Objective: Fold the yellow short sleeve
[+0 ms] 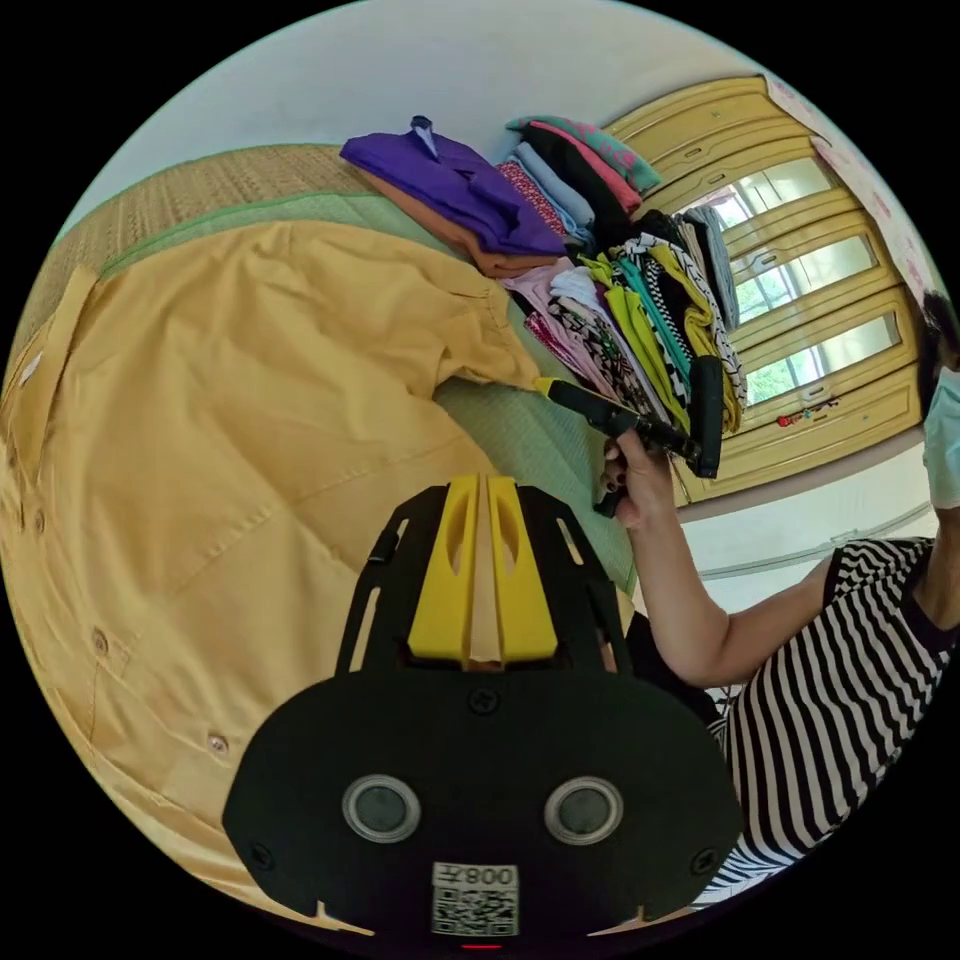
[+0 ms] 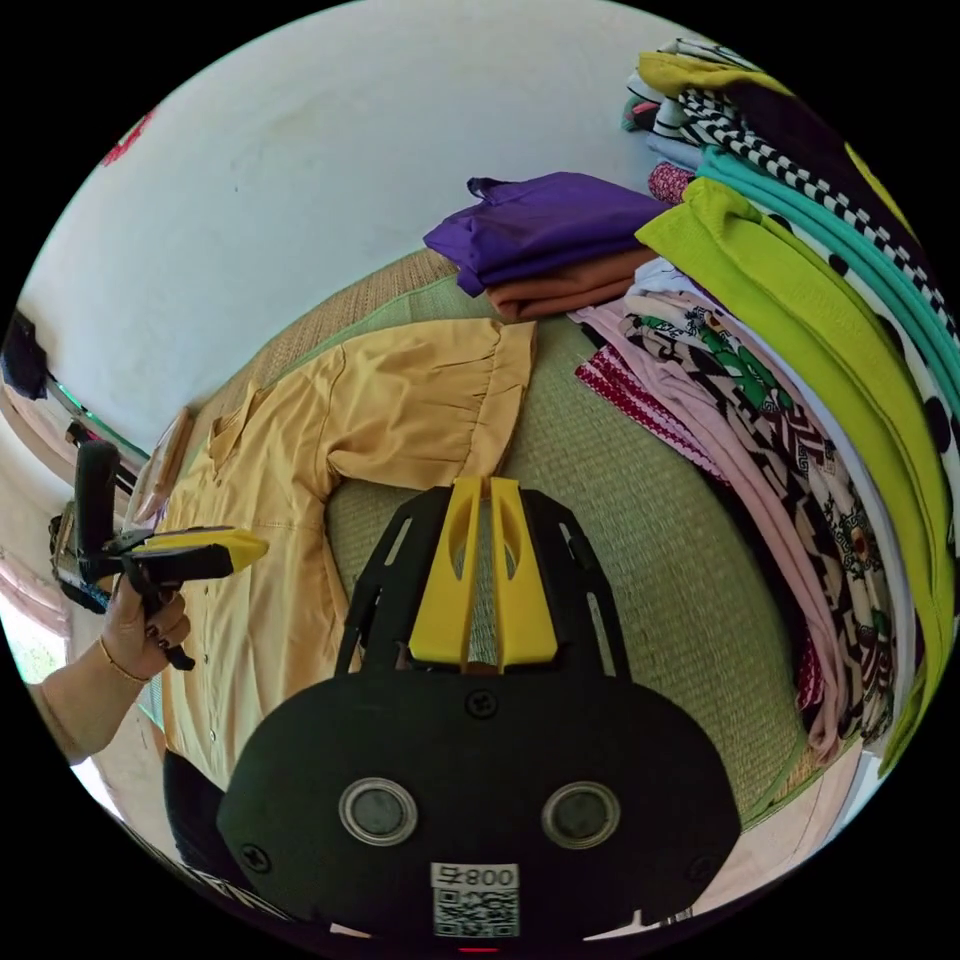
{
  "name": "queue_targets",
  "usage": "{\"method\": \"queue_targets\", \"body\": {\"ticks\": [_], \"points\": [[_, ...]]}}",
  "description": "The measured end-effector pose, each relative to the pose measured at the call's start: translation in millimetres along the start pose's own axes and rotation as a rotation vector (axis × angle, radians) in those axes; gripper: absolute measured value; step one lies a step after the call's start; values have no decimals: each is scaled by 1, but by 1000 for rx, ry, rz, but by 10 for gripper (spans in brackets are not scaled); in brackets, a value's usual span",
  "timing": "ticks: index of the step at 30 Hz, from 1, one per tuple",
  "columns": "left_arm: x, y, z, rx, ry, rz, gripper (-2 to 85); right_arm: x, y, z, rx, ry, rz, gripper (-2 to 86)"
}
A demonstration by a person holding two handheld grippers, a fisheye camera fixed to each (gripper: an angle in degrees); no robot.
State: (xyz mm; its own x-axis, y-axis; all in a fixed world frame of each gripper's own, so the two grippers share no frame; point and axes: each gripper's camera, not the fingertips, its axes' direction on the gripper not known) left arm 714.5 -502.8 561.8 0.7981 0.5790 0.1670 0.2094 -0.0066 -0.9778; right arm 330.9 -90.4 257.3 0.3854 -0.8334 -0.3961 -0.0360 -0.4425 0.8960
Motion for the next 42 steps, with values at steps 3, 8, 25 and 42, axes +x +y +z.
{"method": "queue_targets", "body": {"ticks": [3, 8, 25, 42], "points": [[40, -57, 20, -10, -18, 94, 40, -9, 11, 5, 11, -8, -28, 15], [114, -180, 80, -60, -151, 241, 80, -15, 17, 23, -26, -51, -46, 13], [240, -298, 198, -112, -427, 293, 87, 5, 31, 63, -60, -195, -5, 13], [294, -294, 209, -64, -569, 407, 110, 7, 34, 90, -59, -244, 12, 11]]}}
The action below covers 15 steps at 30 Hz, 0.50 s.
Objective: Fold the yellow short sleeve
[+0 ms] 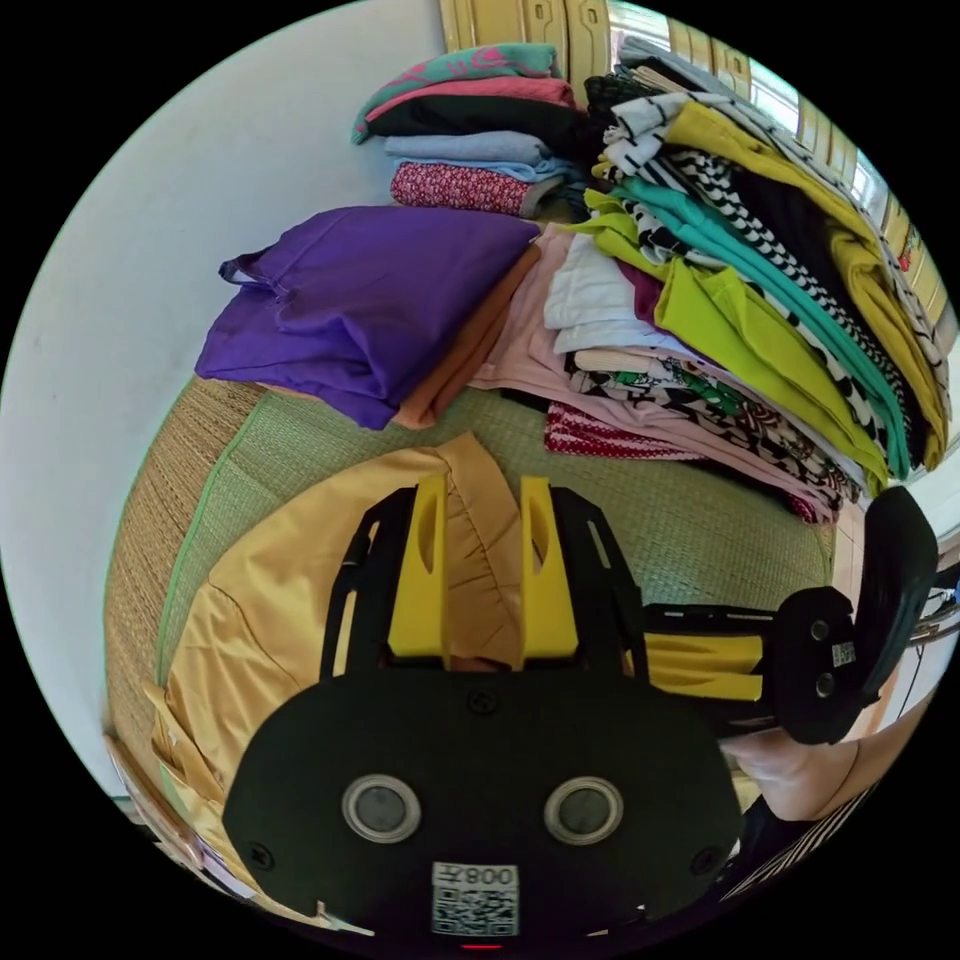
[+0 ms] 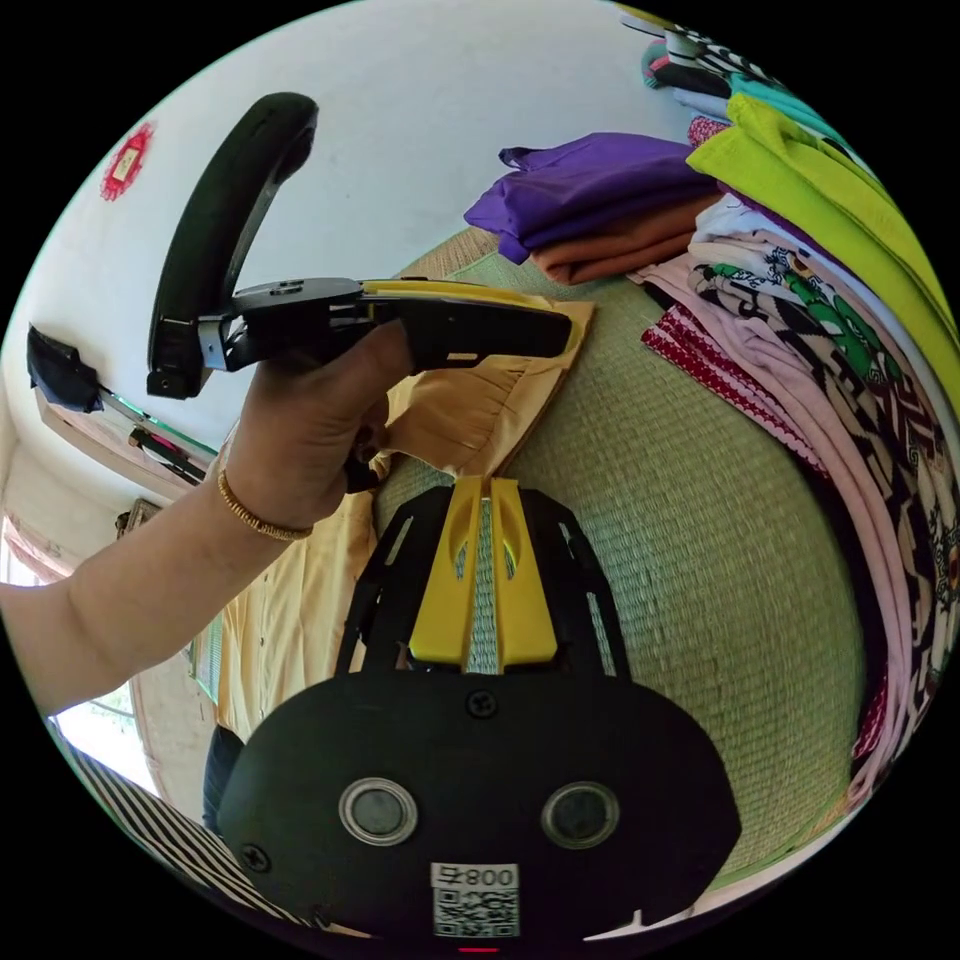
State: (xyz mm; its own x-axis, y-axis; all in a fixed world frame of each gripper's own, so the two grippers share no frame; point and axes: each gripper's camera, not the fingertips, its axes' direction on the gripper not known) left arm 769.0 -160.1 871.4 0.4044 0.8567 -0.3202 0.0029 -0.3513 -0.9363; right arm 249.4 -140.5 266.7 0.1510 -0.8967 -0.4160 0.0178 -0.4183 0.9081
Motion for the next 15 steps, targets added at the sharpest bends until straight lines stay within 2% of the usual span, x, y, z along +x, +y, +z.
{"method": "queue_targets", "body": {"ticks": [8, 15], "points": [[-18, 1, 22, -57, 35, 29, 95, 2, -2, 8, -3, -10, -1, 11], [-53, 20, 26, -53, 38, -8, 33, 6, -5, 13, -3, -19, 1, 12]]}}
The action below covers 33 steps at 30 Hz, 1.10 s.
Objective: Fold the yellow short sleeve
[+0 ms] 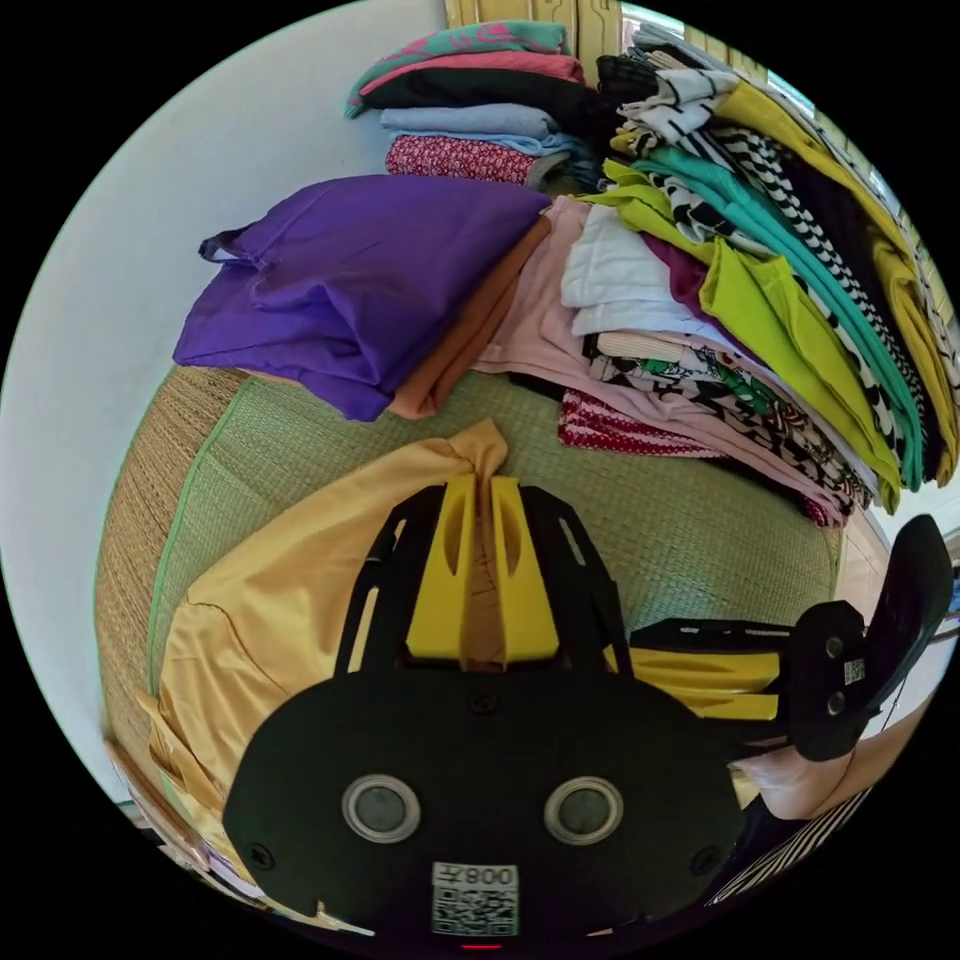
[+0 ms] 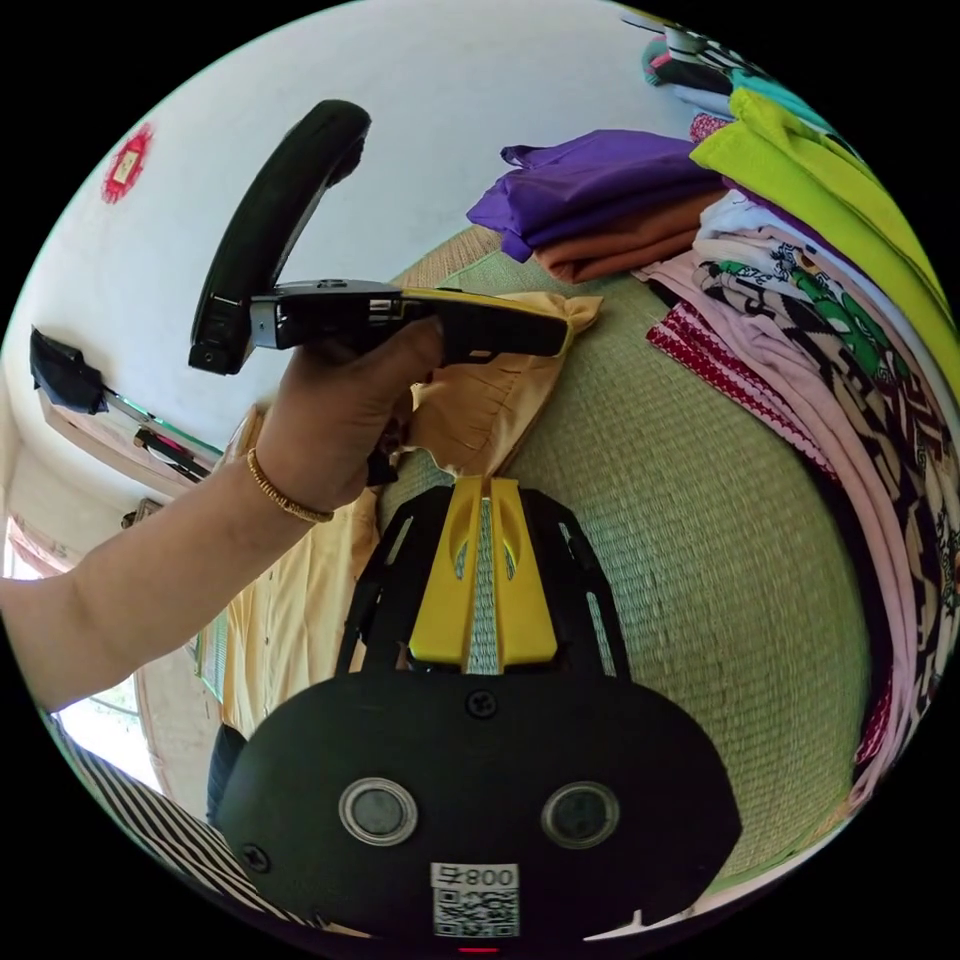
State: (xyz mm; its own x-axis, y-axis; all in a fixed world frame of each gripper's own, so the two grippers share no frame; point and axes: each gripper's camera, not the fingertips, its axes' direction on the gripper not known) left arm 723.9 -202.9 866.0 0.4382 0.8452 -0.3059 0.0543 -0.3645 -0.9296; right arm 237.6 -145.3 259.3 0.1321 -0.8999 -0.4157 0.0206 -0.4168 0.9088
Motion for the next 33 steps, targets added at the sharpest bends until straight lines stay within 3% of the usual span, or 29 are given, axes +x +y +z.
{"method": "queue_targets", "body": {"ticks": [9, 16, 23, 33], "points": [[-107, 71, -42, 183, 209, -205, 9, 5, -3, -12, 97, -148, 2, 10], [-227, 191, -88, 378, 370, -440, 8, -31, -15, -19, 143, -319, -121, 10], [-323, 342, -86, 479, 477, -743, 7, -89, -24, 11, 40, -458, -262, 6], [-393, 468, -43, 464, 432, -974, 10, -145, -34, 52, -147, -423, -360, 1]]}}
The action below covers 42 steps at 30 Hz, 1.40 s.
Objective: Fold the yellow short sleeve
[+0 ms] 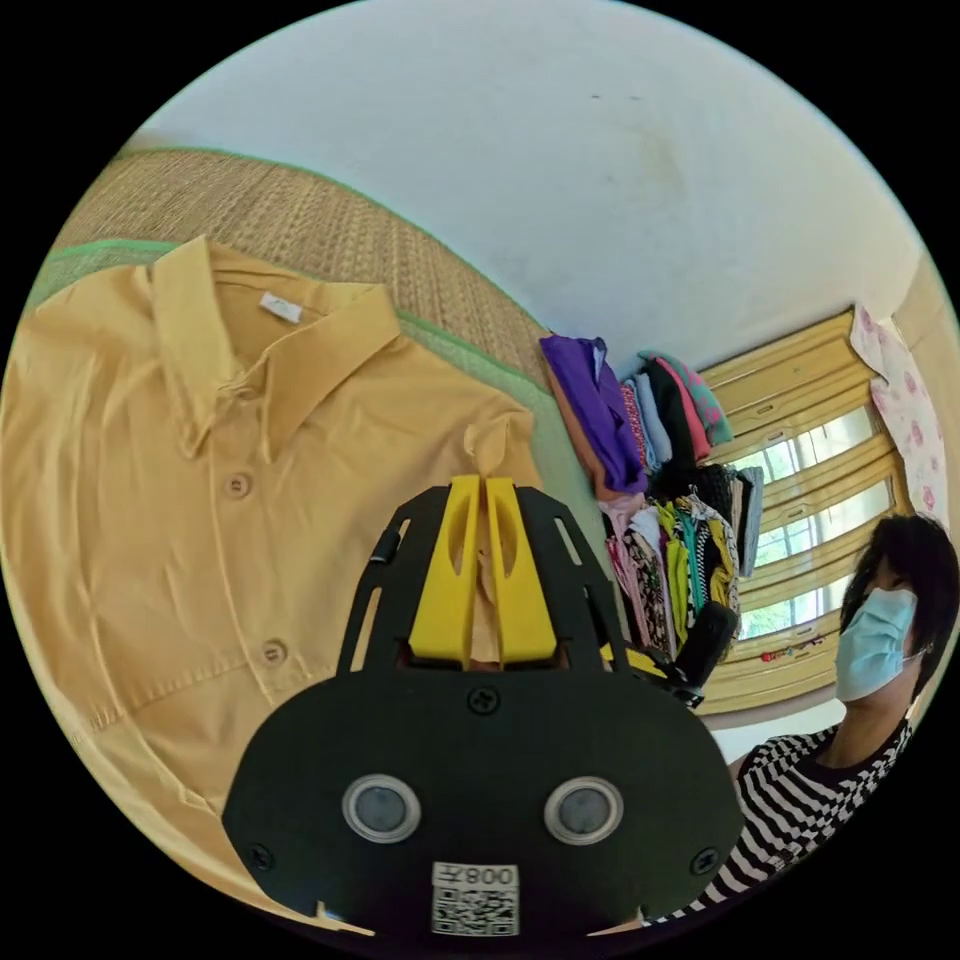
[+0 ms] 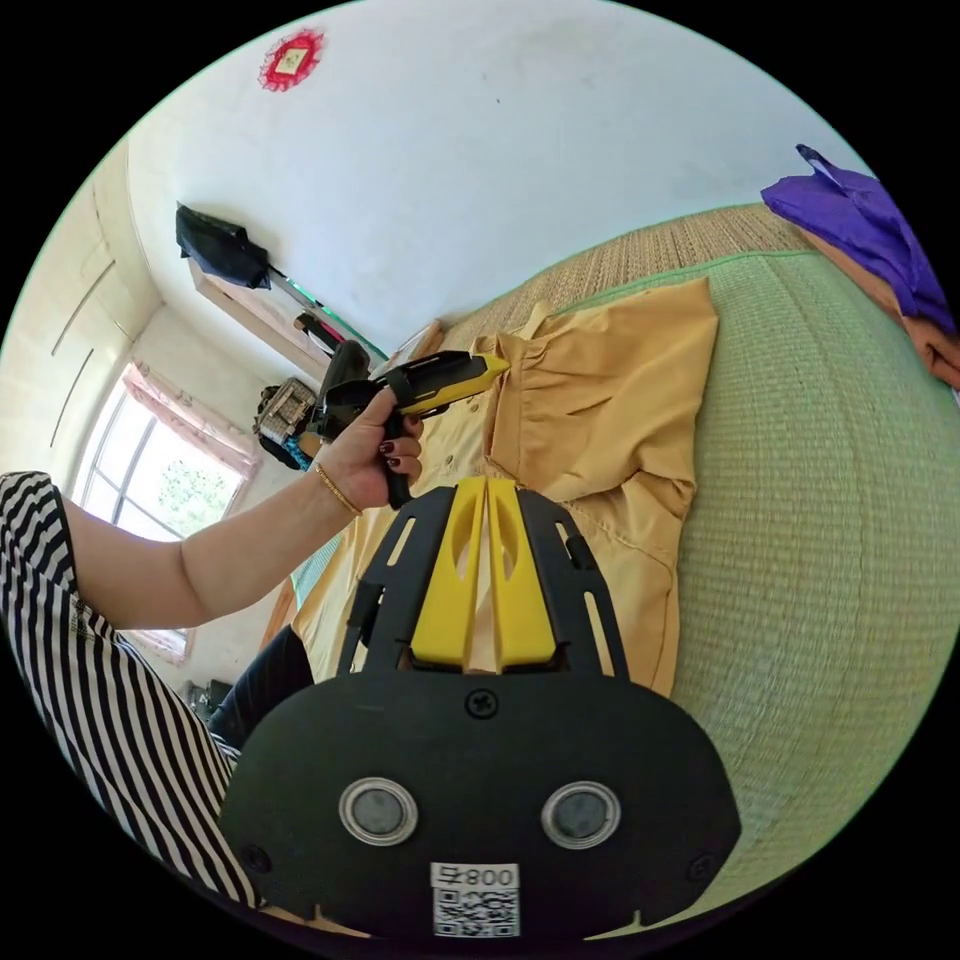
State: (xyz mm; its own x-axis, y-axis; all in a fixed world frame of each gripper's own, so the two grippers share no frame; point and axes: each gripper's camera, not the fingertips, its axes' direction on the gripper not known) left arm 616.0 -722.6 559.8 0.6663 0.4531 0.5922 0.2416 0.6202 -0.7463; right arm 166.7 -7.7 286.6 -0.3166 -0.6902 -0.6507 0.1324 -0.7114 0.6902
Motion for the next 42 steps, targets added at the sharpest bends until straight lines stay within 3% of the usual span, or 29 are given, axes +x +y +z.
{"method": "queue_targets", "body": {"ticks": [10, 14, 21, 25, 28, 37, 40, 42], "points": [[-53, 2, -14, 30, -96, -61, 19, -20, -21, -15, 39, 118, 1, 1], [-18, -8, 6, -19, -85, 91, 13, -26, -28, -43, 127, 287, 34, 2], [71, -45, 96, -145, -194, 447, 5, -30, -47, -29, 0, 485, 66, 1], [78, -64, 162, -308, -339, 459, 4, -28, -54, -14, -77, 491, 85, 0], [71, -65, 169, -286, -328, 404, 3, -33, -58, -16, -83, 486, 84, 0], [118, -68, 202, -237, -332, 512, 3, -36, -64, -29, -71, 450, 106, 0], [119, -72, 224, -274, -482, 536, 3, -37, -66, -33, -70, 452, 106, 0], [116, -70, 224, -266, -488, 552, 3, -37, -66, -36, -69, 454, 107, 0]]}}
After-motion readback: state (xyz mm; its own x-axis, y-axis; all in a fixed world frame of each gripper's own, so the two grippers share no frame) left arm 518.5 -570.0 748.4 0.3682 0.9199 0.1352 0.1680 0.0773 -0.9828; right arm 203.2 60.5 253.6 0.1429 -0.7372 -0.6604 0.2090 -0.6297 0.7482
